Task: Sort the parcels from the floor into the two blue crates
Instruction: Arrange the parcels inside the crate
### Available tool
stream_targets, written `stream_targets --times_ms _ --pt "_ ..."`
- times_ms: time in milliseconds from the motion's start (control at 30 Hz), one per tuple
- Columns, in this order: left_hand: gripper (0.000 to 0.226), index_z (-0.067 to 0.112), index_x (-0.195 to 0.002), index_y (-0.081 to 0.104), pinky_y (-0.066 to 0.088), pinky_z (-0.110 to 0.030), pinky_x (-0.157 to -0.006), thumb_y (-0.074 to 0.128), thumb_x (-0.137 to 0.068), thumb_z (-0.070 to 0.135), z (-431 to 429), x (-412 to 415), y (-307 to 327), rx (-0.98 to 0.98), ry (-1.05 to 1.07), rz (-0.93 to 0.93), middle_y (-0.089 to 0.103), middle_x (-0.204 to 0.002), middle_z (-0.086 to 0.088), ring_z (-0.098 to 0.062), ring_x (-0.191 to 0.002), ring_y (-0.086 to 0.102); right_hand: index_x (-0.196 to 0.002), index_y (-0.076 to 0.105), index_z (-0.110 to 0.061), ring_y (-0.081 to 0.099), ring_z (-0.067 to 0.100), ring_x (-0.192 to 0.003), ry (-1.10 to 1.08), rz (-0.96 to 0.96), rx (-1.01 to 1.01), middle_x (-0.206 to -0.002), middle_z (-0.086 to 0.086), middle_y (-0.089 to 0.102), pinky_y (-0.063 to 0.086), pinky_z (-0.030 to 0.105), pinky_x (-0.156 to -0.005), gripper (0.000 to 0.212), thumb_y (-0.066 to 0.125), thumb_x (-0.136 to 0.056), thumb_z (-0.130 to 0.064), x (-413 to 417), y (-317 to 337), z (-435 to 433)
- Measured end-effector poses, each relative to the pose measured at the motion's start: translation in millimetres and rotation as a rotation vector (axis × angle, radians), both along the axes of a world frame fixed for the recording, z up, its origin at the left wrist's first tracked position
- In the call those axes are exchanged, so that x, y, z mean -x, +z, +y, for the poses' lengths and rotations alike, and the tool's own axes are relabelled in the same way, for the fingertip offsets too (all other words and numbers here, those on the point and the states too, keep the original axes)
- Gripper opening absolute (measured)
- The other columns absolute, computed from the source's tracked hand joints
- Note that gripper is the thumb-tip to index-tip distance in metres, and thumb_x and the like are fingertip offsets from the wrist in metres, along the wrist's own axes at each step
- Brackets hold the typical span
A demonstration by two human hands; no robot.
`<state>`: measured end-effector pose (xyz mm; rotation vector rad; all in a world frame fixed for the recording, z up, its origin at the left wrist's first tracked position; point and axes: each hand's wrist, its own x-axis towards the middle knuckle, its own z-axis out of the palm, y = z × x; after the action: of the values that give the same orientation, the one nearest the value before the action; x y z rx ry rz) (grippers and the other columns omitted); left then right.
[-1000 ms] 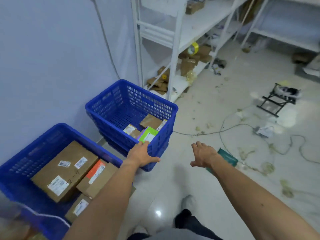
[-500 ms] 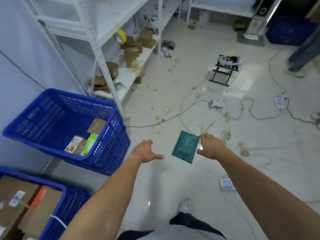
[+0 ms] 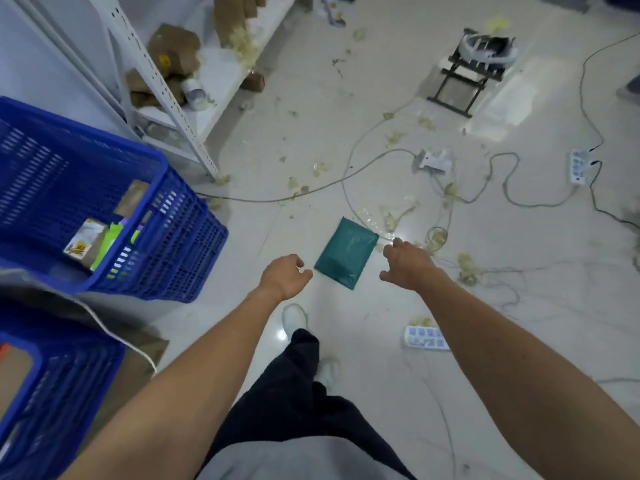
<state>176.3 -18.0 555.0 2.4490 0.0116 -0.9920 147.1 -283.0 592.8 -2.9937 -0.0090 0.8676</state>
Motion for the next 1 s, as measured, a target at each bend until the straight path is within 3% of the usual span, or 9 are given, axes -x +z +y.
stream_targets --times_ms 333,567,833,1000 --pt "0.031 0.016 -0.119 0.062 0.046 -0.028 -0.083 0.058 -0.095 0.034 -59 -63 -67 0.094 0.225 0.106 0.066 -0.119 -0.004 -0.020 -0.101 0.059 -0.132 0.049 -0.011 0.053 0.027 -0.111 -0.001 0.030 -0.021 -0.127 0.009 0.052 0.046 0.036 -0.086 0.047 0.051 -0.093 -0.037 -73 -75 -26" --pt "0.034 0.014 -0.123 0.056 0.042 -0.028 -0.079 0.055 -0.096 0.035 -105 -100 -142 0.058 0.424 0.171 0.063 -0.117 -0.004 -0.018 -0.094 0.055 -0.131 0.045 -0.011 0.050 0.026 -0.115 0.214 0.127 0.007 -0.128 0.008 0.049 0.049 0.039 -0.090 0.047 0.052 -0.092 -0.038 -137 -158 -67" --pt "0.039 0.017 -0.127 0.055 0.049 -0.034 -0.089 0.054 -0.095 0.040 -167 -113 -309 -0.025 0.745 0.175 0.063 -0.118 -0.004 -0.025 -0.106 0.061 -0.131 0.045 -0.009 0.050 0.027 -0.113 0.476 0.157 0.092 -0.124 0.009 0.049 0.045 0.039 -0.092 0.046 0.049 -0.094 -0.035 -228 -321 -132" --pt "0.042 0.018 -0.130 0.050 0.047 -0.034 -0.085 0.054 -0.095 0.040 -204 -102 -448 -0.071 0.815 0.205 0.062 -0.114 -0.006 -0.026 -0.104 0.061 -0.131 0.042 -0.009 0.050 0.026 -0.111 0.569 0.209 0.116 -0.121 0.009 0.048 0.047 0.039 -0.088 0.045 0.046 -0.097 -0.037 -265 -453 -152"
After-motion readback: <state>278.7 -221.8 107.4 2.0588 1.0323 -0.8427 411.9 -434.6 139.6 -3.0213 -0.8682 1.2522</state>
